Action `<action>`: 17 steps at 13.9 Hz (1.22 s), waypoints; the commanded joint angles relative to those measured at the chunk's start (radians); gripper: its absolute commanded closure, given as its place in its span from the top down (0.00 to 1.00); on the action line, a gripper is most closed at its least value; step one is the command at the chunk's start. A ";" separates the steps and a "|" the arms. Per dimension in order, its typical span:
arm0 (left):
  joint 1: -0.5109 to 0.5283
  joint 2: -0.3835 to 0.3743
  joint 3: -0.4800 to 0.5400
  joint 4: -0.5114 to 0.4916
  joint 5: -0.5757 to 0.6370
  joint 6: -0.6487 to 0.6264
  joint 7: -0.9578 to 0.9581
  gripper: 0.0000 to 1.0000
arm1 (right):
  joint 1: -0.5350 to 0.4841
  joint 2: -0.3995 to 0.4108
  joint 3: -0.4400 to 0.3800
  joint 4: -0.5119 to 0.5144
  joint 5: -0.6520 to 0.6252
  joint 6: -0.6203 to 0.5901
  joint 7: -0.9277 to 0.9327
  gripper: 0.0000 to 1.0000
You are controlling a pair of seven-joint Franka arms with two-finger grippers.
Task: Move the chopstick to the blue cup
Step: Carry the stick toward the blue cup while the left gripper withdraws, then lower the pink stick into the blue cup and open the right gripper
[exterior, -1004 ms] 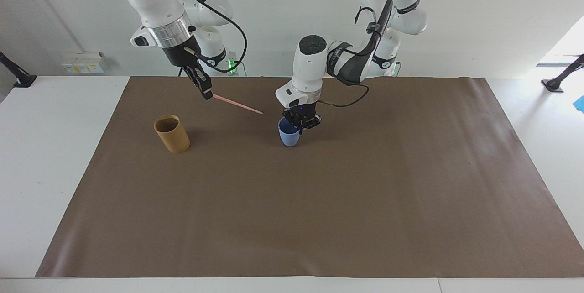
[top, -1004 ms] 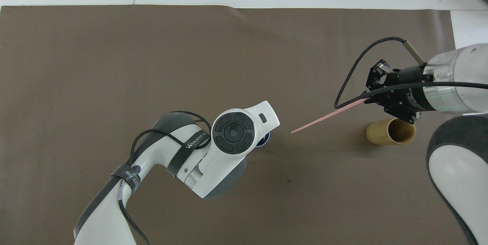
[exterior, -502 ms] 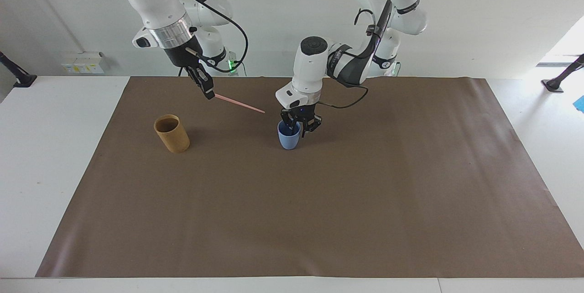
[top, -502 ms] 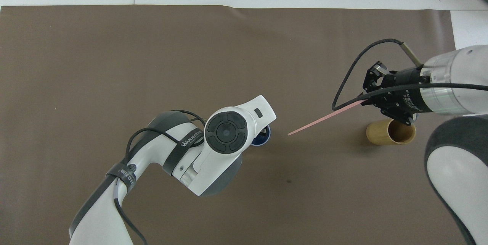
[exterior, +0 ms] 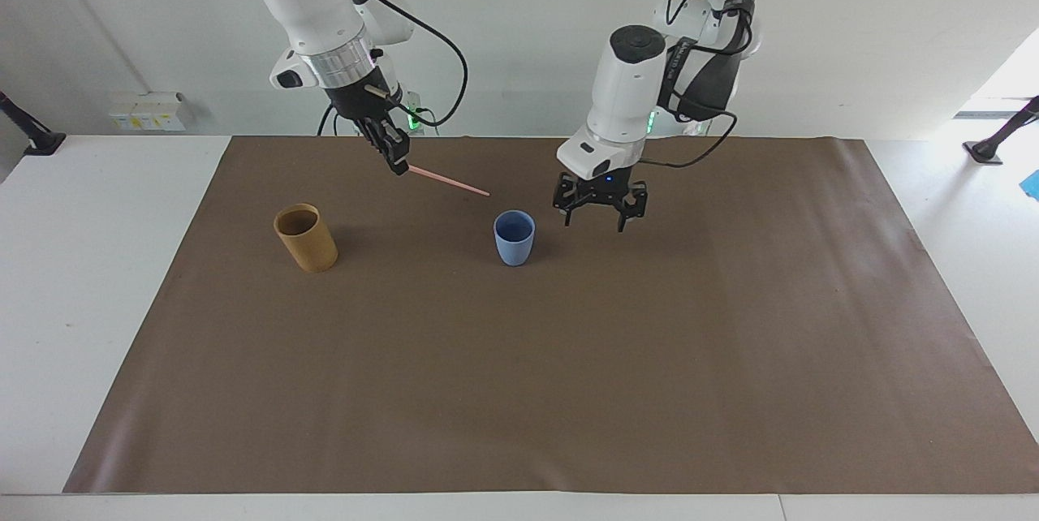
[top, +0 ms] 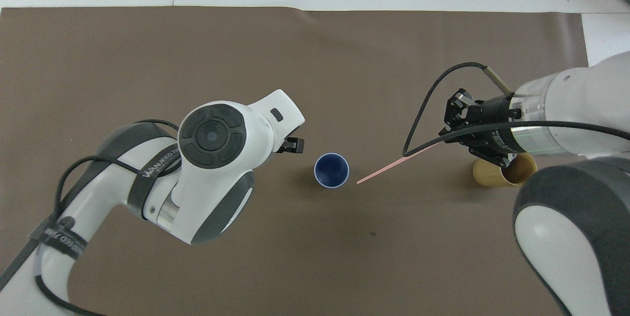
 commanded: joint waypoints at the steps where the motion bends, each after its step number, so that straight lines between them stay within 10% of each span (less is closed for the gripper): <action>1: 0.108 -0.054 -0.011 -0.017 0.016 -0.087 0.106 1.00 | 0.040 -0.017 -0.001 -0.052 -0.004 0.086 -0.020 0.00; 17: 0.508 -0.082 -0.009 0.165 0.018 -0.357 0.537 1.00 | 0.139 0.035 0.000 -0.200 -0.117 0.330 -0.136 0.00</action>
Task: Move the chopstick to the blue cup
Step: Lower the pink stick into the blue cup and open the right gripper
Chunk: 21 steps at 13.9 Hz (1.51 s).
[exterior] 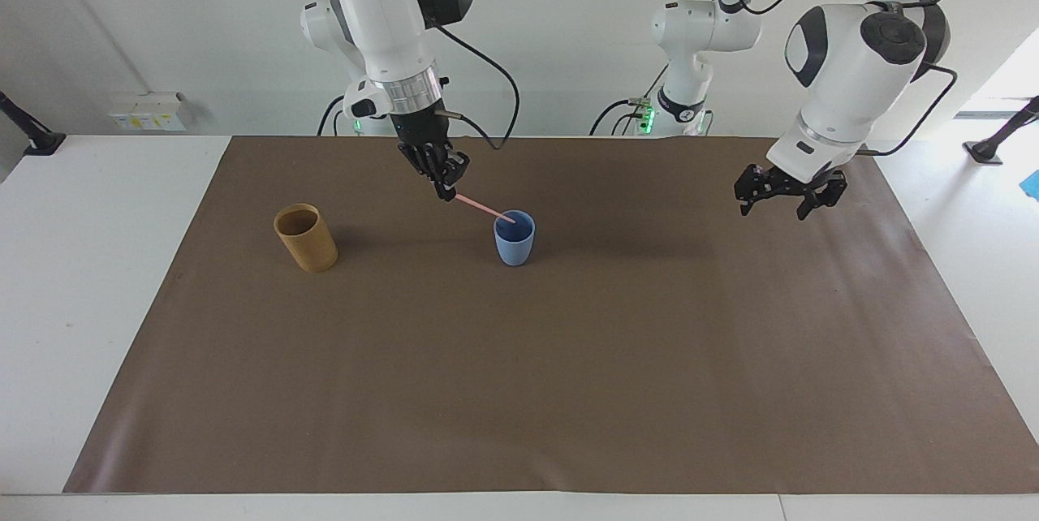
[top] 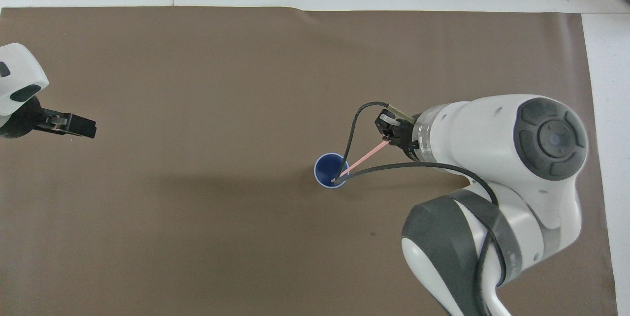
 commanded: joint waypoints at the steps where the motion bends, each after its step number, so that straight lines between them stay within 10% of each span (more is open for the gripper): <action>1: 0.021 0.012 -0.014 0.111 0.020 -0.097 0.026 1.00 | 0.017 0.008 -0.001 -0.040 -0.016 0.062 -0.056 0.00; 8: 0.007 -0.034 -0.033 0.187 -0.003 -0.238 0.014 1.00 | 0.046 0.031 0.001 -0.034 -0.005 0.053 -0.042 0.00; 13: 0.018 -0.031 -0.031 0.194 -0.003 -0.229 0.020 1.00 | 0.051 0.074 0.001 0.037 0.000 0.053 -0.045 0.34; 21: 0.004 -0.031 -0.034 0.198 -0.003 -0.215 0.016 1.00 | 0.046 0.084 -0.001 0.047 0.000 0.069 -0.053 0.47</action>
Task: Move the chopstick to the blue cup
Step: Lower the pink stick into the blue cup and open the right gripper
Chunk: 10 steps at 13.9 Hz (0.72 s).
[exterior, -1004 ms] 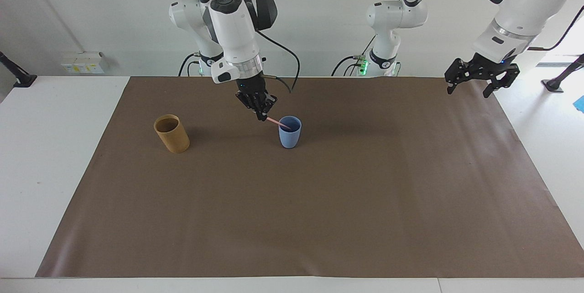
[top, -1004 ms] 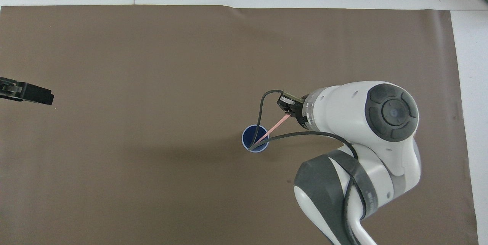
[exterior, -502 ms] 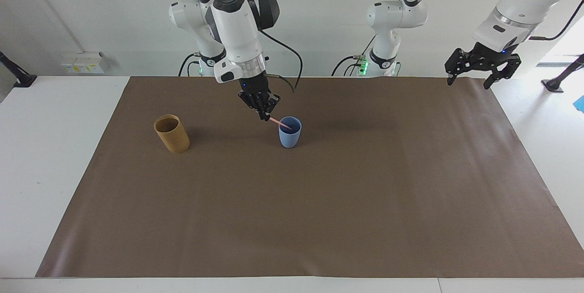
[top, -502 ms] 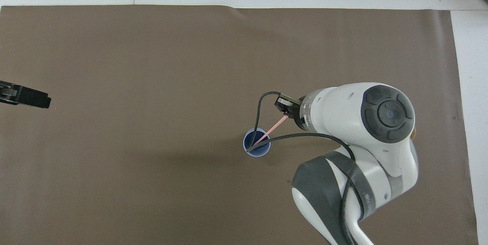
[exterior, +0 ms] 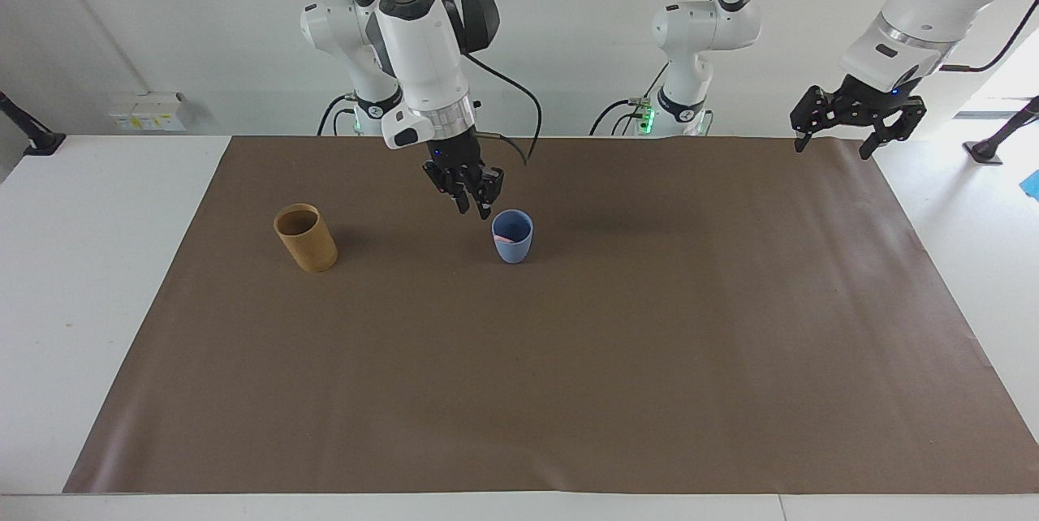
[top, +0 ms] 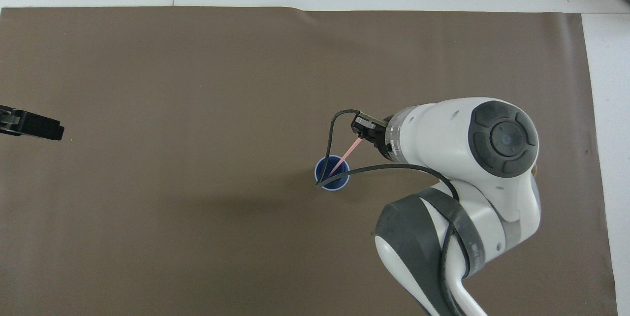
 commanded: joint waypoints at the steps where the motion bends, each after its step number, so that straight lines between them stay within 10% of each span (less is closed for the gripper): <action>1: -0.002 -0.016 0.000 -0.009 -0.002 0.008 0.007 1.00 | -0.004 0.017 -0.001 0.019 0.002 0.019 -0.009 0.52; 6: 0.008 -0.019 0.008 0.016 -0.091 -0.005 0.000 1.00 | -0.020 0.011 -0.003 0.047 -0.013 0.014 -0.021 1.00; 10: 0.012 -0.024 0.013 0.028 -0.088 -0.028 0.006 1.00 | -0.101 -0.001 -0.009 0.066 -0.015 0.005 -0.285 1.00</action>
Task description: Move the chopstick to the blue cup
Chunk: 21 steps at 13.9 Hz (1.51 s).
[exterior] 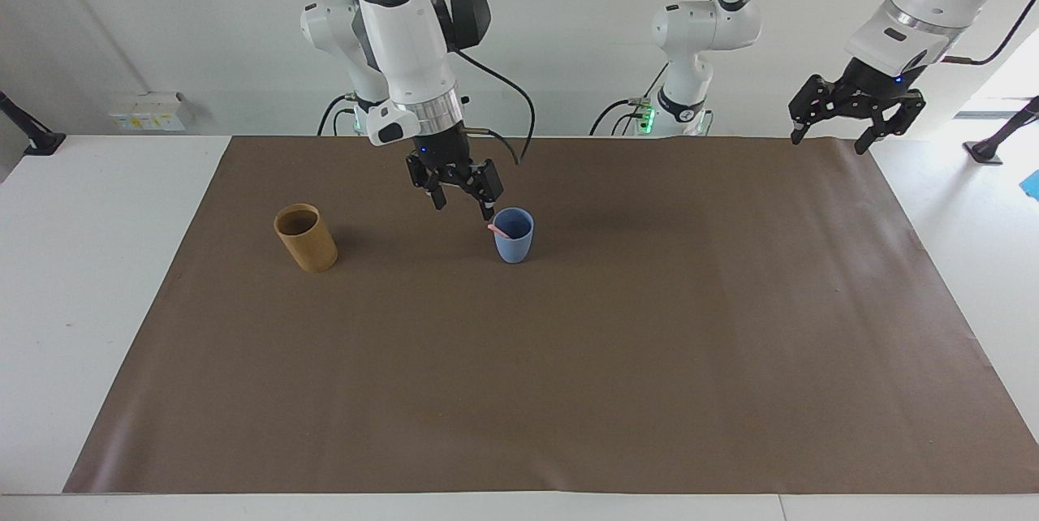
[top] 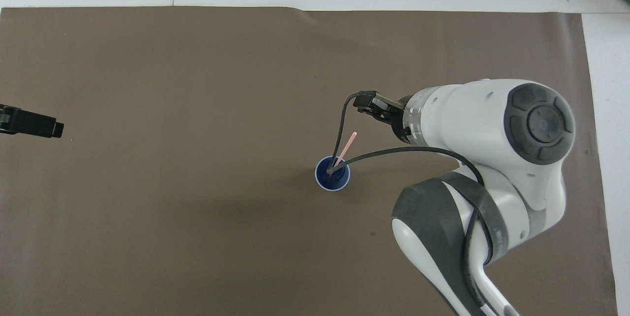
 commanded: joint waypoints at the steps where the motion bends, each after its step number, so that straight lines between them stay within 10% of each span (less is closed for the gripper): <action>1: 0.011 -0.007 -0.004 0.011 -0.016 -0.030 0.006 1.00 | -0.078 -0.018 0.000 0.017 -0.008 -0.015 -0.219 1.00; 12: 0.014 -0.029 -0.004 0.006 0.012 -0.062 0.003 1.00 | -0.243 -0.093 -0.014 0.055 -0.014 -0.225 -0.469 1.00; 21: 0.011 -0.027 -0.005 0.009 0.038 -0.067 0.009 1.00 | -0.257 0.006 -0.009 0.322 -0.144 -0.558 -0.539 1.00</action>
